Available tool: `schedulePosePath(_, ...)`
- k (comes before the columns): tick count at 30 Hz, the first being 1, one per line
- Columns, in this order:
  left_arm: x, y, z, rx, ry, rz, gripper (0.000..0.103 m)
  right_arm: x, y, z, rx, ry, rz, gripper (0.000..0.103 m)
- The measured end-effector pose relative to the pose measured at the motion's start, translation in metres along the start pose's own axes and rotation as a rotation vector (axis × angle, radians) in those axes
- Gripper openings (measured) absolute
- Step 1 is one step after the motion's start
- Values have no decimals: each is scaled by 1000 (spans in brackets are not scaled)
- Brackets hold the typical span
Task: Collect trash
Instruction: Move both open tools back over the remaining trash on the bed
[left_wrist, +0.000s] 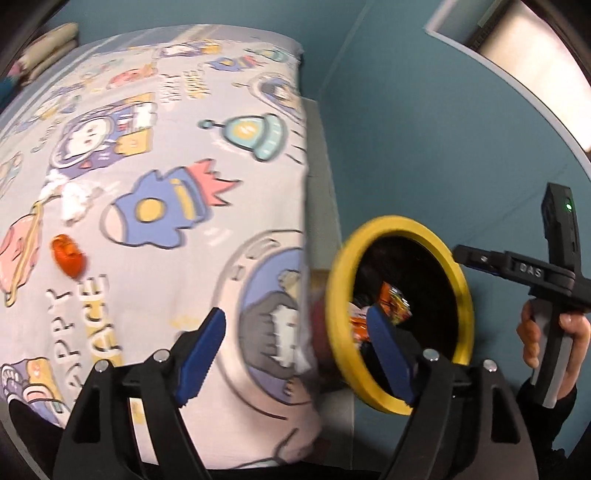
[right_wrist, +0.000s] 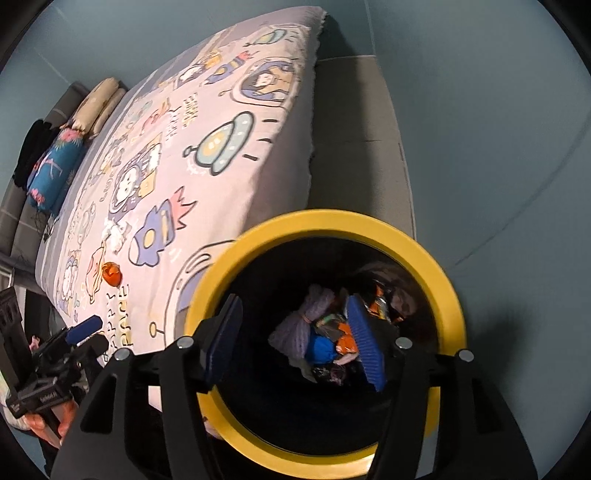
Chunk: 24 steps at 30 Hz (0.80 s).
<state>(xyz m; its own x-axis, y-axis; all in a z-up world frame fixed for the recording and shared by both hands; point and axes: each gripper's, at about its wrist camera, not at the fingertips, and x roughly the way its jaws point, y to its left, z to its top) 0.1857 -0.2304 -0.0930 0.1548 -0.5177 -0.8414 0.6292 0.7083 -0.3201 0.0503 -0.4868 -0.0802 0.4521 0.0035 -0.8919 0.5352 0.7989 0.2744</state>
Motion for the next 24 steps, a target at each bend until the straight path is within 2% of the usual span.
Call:
schedulePosePath(5,-10,51,4,-95,-43,69,78,14,45,18,-100,20,9,60)
schedulePosePath(15,-14,171,0,-320,-78,215,79,84,190,52,-376,141,64,61)
schedulePosePath(19,-7,210,-2,-399,-69,240,79,118,238,63,-444,200,92,61)
schedulePosePath(24,6,243,-4,-470,-55,241,79,163,296,83,-518,258,114,61)
